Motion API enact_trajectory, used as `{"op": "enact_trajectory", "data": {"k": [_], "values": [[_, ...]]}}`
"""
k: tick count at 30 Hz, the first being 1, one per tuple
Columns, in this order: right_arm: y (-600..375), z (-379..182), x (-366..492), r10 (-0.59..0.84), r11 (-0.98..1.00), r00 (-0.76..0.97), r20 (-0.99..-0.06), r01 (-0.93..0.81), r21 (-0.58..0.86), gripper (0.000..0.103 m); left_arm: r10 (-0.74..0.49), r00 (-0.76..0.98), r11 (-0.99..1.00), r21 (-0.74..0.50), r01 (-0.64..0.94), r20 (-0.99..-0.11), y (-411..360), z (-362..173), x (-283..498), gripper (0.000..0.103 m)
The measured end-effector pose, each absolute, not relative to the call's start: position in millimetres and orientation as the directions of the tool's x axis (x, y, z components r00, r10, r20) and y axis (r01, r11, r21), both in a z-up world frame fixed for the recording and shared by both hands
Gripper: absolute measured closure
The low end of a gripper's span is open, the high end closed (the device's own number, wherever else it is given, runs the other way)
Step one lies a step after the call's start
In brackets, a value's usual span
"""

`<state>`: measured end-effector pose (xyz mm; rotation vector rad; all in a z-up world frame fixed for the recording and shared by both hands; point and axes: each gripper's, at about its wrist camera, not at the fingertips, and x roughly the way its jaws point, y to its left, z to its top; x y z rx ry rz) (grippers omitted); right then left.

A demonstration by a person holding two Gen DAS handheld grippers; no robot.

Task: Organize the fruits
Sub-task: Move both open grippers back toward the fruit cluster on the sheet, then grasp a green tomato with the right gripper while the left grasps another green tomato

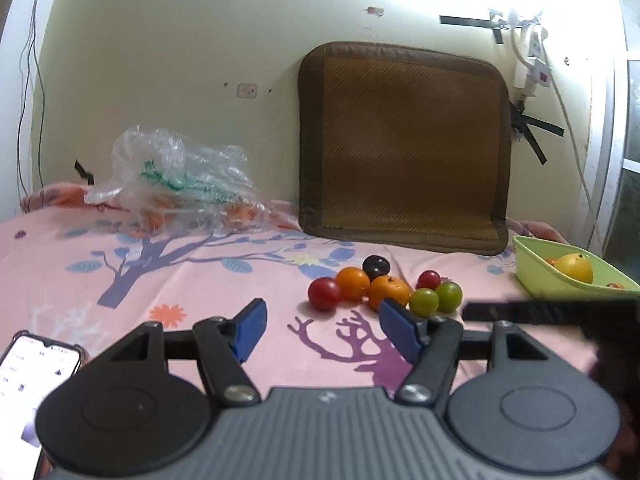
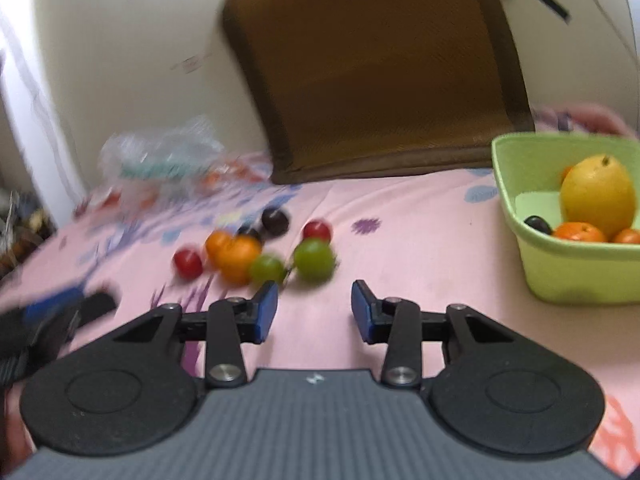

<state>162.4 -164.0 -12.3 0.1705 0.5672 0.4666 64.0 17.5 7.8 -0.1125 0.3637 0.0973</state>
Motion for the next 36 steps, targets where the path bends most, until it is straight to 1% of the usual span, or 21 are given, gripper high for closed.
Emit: {"op": "enact_trajectory", "data": {"k": [3,6,8,9,10,16,19,21,23,26,28,29,30,31,32,34,36], "values": [[-162,-9,178,0.466,0.883,0.767,-0.442,-0.367,0.294,0.06,0.074,0.933,0.99,-0.084,-0.11,-0.352,16,8,64,0.039],[-154,-9,187,0.481,0.876,0.745,-0.463,-0.383,0.294,0.06,0.07,0.934,0.991,-0.081,-0.105,-0.35,15,8,64,0.039],[-149,-12,192,0.494,0.869,0.715,-0.495,-0.399,0.292,0.061,0.067,0.934,0.992,-0.078,-0.1,-0.352,15,8,65,0.039],[-149,-12,192,0.495,0.869,0.714,-0.496,-0.398,0.294,0.065,0.065,0.933,0.992,-0.076,-0.098,-0.354,14,8,66,0.039],[-151,-12,192,0.508,0.861,0.708,-0.491,-0.406,0.307,0.072,0.064,0.933,0.992,-0.076,-0.097,-0.354,14,8,66,0.039],[-168,-9,173,0.517,0.851,0.74,-0.43,-0.393,0.348,0.073,0.061,0.933,0.989,-0.106,-0.104,-0.356,21,7,66,0.039],[-180,-11,155,0.507,0.857,0.75,-0.425,-0.385,0.343,0.073,0.046,0.933,0.988,-0.124,-0.096,-0.357,24,7,65,0.039],[-191,-12,142,0.492,0.865,0.765,-0.415,-0.377,0.331,0.073,0.037,0.93,0.99,-0.113,-0.084,-0.367,22,8,67,0.039],[-199,-13,131,0.473,0.876,0.783,-0.403,-0.368,0.313,0.072,0.028,0.926,0.997,-0.06,-0.055,-0.375,11,9,72,0.039],[-206,-13,124,0.464,0.88,0.8,-0.38,-0.367,0.302,0.072,0.022,0.94,0.995,0.1,0.013,-0.342,-19,14,85,0.039],[-206,-14,129,0.465,0.879,0.794,-0.393,-0.359,0.315,0.072,-0.013,0.941,0.981,0.179,0.078,-0.338,-38,15,97,0.039],[-206,-14,131,0.466,0.878,0.79,-0.399,-0.357,0.318,0.072,-0.036,0.939,0.971,0.212,0.114,-0.342,-47,14,104,0.042],[-206,-14,132,0.471,0.875,0.788,-0.397,-0.361,0.321,0.072,-0.053,0.936,0.958,0.248,0.146,-0.348,-55,13,111,0.044],[-206,-14,133,0.475,0.873,0.787,-0.394,-0.365,0.324,0.072,-0.064,0.932,0.942,0.286,0.174,-0.358,-63,10,117,0.05],[-206,-14,132,0.479,0.871,0.785,-0.392,-0.369,0.326,0.072,-0.071,0.927,0.929,0.314,0.196,-0.37,-68,7,122,0.053],[-206,-14,133,0.488,0.866,0.781,-0.39,-0.375,0.332,0.072,-0.075,0.913,0.905,0.357,0.231,-0.401,-75,1,133,0.054],[-208,-14,134,0.494,0.862,0.776,-0.392,-0.377,0.339,0.072,-0.07,0.893,0.897,0.364,0.251,-0.444,-76,-3,144,0.054]]}}
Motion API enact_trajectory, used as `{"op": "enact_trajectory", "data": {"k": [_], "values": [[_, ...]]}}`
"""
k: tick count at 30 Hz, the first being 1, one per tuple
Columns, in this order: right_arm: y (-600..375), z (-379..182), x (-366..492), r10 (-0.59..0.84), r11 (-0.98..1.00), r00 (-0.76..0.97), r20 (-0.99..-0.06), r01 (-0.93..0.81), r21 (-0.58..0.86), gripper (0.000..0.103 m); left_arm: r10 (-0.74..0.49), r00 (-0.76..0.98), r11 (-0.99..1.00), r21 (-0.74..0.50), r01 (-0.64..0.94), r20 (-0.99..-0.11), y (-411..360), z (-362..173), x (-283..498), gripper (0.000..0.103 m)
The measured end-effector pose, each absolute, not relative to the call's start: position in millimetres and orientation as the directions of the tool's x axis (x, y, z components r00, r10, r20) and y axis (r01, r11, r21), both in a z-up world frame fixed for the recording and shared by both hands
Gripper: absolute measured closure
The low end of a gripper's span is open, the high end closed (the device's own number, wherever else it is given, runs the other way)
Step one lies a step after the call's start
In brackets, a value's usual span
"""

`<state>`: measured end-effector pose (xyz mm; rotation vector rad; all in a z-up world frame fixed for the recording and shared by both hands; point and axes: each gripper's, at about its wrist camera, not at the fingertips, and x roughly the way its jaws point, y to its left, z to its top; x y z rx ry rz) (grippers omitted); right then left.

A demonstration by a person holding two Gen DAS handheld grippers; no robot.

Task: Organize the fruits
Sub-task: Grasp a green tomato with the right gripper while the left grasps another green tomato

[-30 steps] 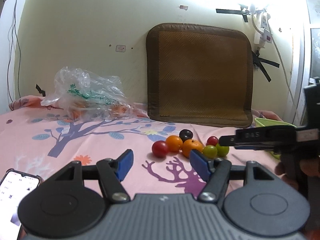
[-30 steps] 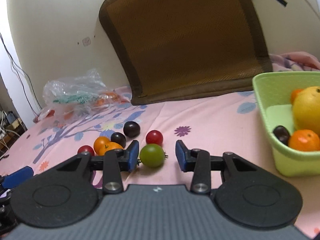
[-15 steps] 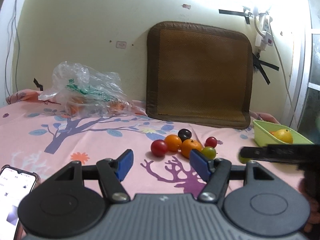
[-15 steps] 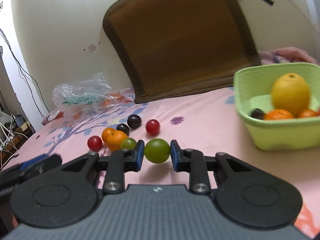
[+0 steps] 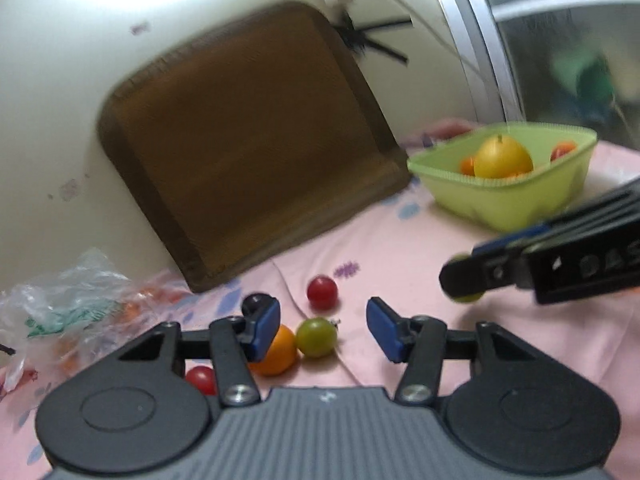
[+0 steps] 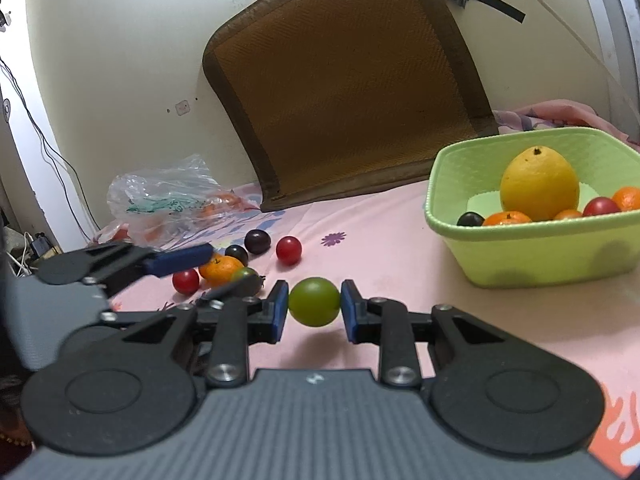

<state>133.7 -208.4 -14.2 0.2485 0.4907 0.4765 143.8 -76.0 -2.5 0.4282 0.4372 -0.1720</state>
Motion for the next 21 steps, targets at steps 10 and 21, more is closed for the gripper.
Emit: {"op": "enact_trajectory", "data": {"k": [10,21], "values": [[-210,-15,133,0.498,0.859,0.769,-0.401,-0.372,0.352,0.071,-0.052,0.87,0.859,0.422,0.289,-0.491,-82,-10,153,0.081],[-212,-15,133,0.489,0.862,0.777,-0.398,-0.36,0.356,0.071,-0.081,0.878,0.856,0.418,0.304,-0.472,-93,-8,130,0.057]]}}
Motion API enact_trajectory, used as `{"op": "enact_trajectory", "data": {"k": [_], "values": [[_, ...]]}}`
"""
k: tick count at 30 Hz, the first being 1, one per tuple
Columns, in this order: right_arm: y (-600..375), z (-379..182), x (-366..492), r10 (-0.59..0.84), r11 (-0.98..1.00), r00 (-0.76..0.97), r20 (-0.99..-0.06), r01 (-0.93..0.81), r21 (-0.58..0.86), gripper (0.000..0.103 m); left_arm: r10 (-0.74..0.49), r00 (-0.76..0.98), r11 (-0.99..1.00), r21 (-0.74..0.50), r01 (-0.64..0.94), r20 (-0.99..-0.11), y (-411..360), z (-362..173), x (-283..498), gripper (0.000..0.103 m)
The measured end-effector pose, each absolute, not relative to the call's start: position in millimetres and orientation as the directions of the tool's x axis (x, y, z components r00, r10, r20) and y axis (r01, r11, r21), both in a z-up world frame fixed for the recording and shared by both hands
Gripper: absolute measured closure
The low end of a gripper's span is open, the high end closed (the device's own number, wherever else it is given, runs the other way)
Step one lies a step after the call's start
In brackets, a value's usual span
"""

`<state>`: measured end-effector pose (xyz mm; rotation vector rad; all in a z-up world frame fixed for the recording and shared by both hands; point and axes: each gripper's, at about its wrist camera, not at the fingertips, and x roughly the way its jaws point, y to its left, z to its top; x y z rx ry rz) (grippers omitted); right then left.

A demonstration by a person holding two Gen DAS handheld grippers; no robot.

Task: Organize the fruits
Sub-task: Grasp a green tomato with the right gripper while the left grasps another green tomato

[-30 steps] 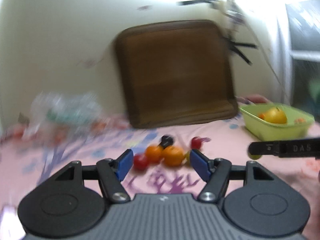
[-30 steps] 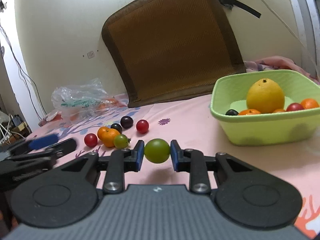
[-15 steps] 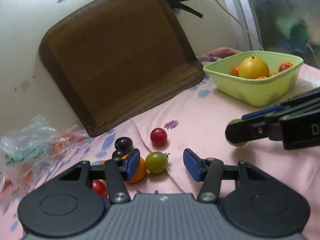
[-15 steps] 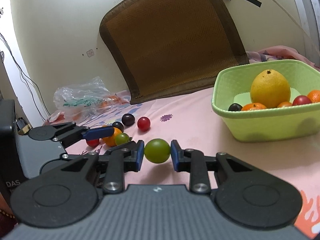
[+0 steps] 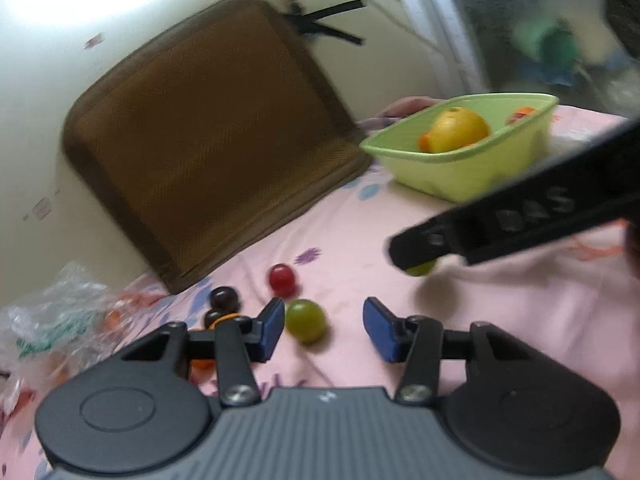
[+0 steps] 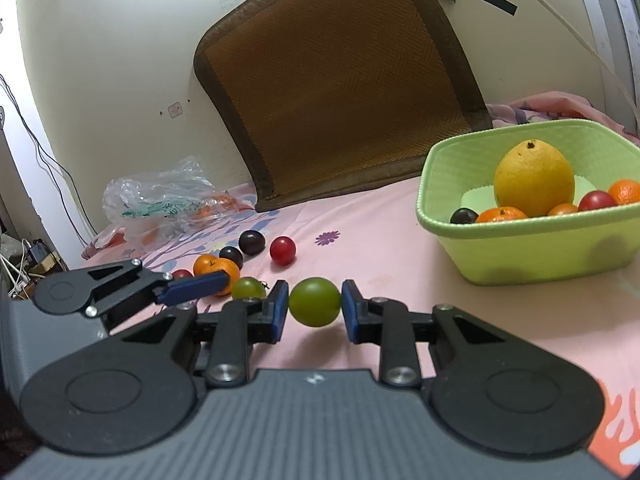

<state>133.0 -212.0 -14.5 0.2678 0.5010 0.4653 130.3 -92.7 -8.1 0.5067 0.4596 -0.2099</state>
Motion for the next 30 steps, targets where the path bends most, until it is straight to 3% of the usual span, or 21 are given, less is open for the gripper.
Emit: {"op": "enact_trajectory", "data": {"k": [4,6,7,11,21,25,30], "values": [[-211,-15,133,0.489,0.862,0.776,-0.4,-0.361,0.355,0.071,-0.063,0.867,0.876,0.388,0.285,-0.494,-86,-8,144,0.057],[-211,-15,133,0.489,0.863,0.776,-0.398,-0.362,0.354,0.071,-0.064,0.843,0.879,0.37,0.301,-0.534,-85,-10,153,0.065],[-211,-15,133,0.488,0.863,0.776,-0.398,-0.361,0.354,0.071,-0.077,0.84,0.882,0.356,0.308,-0.538,-84,-9,156,0.077],[-212,-15,132,0.486,0.863,0.78,-0.394,-0.358,0.356,0.072,-0.087,0.841,0.897,0.325,0.3,-0.534,-79,-9,153,0.078],[-216,-8,118,0.396,0.911,0.862,-0.316,-0.326,0.254,0.072,-0.229,0.847,0.969,-0.032,0.244,-0.48,-65,5,133,0.077],[-216,-8,120,0.397,0.912,0.857,-0.328,-0.327,0.248,0.072,-0.219,0.853,0.974,-0.055,0.22,-0.474,-67,5,121,0.077],[-216,-12,125,0.4,0.913,0.825,-0.399,-0.321,0.252,0.072,-0.201,0.82,0.978,-0.059,0.2,-0.537,-64,-1,106,0.077]]}}
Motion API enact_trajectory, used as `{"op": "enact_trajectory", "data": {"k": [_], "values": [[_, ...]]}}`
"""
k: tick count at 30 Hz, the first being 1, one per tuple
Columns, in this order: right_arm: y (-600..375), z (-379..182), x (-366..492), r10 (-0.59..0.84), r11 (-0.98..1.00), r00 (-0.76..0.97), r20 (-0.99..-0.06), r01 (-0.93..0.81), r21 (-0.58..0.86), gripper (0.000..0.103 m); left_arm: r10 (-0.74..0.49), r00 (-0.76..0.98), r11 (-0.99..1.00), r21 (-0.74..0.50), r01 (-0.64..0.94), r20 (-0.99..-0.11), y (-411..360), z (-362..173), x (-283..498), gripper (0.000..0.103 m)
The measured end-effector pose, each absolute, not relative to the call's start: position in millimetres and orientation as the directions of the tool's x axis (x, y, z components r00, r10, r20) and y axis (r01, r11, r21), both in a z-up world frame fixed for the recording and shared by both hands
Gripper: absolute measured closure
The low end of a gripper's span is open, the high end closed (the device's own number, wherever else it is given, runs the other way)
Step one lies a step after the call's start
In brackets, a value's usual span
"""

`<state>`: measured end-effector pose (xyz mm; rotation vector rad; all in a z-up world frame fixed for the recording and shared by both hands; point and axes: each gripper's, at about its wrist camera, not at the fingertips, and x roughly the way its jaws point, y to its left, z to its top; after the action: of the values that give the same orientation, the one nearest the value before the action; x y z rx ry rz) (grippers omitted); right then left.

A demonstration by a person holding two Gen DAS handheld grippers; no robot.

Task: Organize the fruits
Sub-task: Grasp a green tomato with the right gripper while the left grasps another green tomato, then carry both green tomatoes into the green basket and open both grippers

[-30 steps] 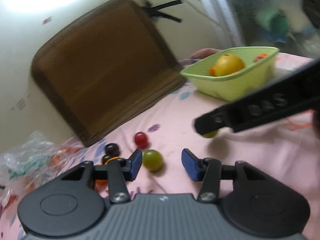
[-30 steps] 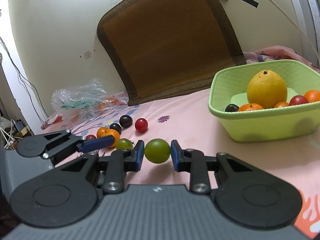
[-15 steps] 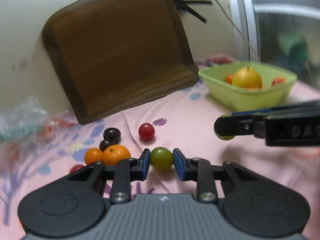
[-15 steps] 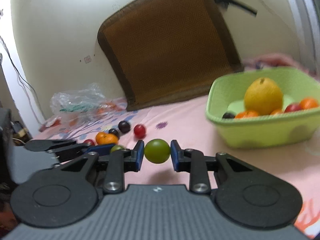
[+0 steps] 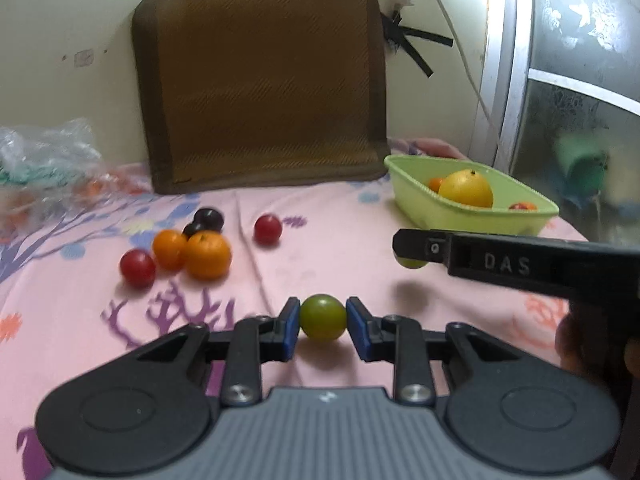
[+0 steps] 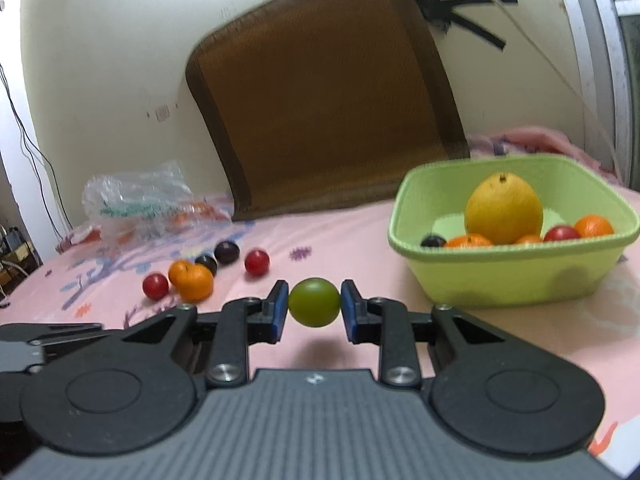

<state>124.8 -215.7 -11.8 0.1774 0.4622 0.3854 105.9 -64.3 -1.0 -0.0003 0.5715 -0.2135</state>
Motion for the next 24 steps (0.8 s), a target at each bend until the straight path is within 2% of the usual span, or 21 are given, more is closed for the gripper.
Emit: {"op": "enact_trajectory", "data": {"k": [12,16,20,21,23,24], "values": [[-234,-22,85,0.417,0.909,0.779,-0.468,-0.37,0.192,0.072,-0.215,0.82,0.973,-0.047,0.225,-0.53,-60,-4,55,0.077],[-240,-24,69,0.43,0.902,0.765,-0.48,-0.389,0.188,0.071,-0.21,0.82,0.972,-0.027,0.232,-0.532,-65,-6,50,0.074],[-233,-24,68,0.41,0.909,0.769,-0.491,-0.391,0.147,0.071,-0.198,0.81,0.975,-0.025,0.221,-0.552,-67,-8,55,0.066],[-233,-24,69,0.409,0.909,0.769,-0.492,-0.391,0.145,0.071,-0.2,0.81,0.975,-0.028,0.222,-0.551,-66,-8,55,0.067],[-234,-24,69,0.413,0.908,0.767,-0.491,-0.391,0.152,0.073,-0.213,0.808,0.972,-0.037,0.232,-0.549,-66,-9,55,0.077],[-235,-25,70,0.418,0.906,0.766,-0.488,-0.392,0.16,0.074,-0.216,0.809,0.971,-0.035,0.236,-0.546,-67,-9,54,0.077]]}}
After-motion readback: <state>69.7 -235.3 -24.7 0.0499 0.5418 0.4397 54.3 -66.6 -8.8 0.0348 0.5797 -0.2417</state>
